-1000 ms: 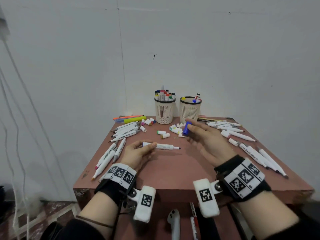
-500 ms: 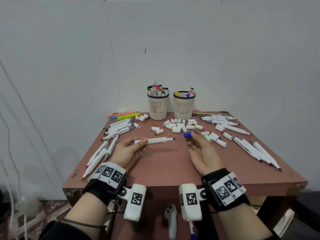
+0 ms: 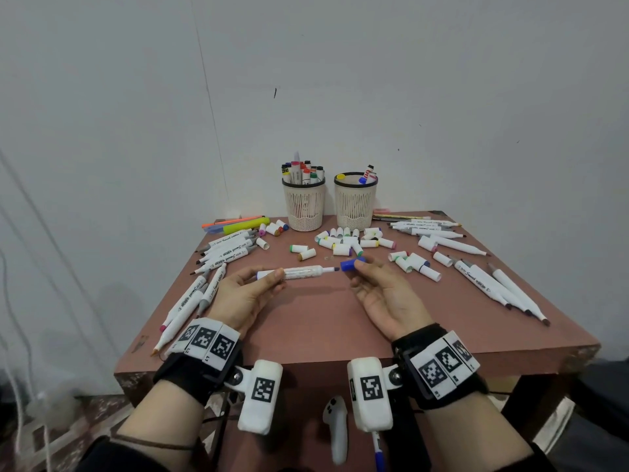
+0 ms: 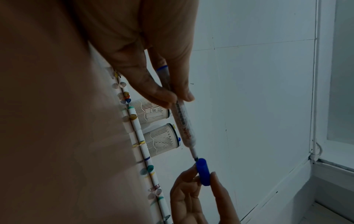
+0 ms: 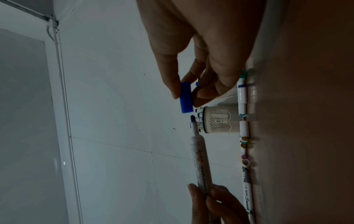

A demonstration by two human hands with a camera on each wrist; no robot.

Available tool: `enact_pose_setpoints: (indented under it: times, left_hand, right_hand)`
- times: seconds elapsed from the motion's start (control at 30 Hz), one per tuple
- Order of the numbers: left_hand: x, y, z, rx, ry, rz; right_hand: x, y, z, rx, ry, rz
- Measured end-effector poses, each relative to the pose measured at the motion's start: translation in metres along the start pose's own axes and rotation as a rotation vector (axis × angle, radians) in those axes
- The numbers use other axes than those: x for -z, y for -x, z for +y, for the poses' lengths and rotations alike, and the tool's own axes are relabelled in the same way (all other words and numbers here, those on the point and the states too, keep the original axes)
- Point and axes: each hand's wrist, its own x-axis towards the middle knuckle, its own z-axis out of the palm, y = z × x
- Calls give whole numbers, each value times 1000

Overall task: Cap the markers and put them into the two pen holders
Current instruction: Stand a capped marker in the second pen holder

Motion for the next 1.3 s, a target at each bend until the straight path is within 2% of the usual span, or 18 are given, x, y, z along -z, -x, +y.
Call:
enact_pose_setpoints:
  times: [0.43,0.57,0.97,1.3]
  left_hand:
    - [-2,3,0,-2,-50,-28]
    - [-1,3,-1,19,-68,-18]
    - [-3,2,-3,82,-155,43]
    - [-2,0,-3,121,-149,54]
  right_hand:
    - [-1,2,6,-69,194,6]
    - [0,2,9,-28,245,2]
    - [2,2,20,104,586,-15]
    - [2,3,20,121,617,-48]
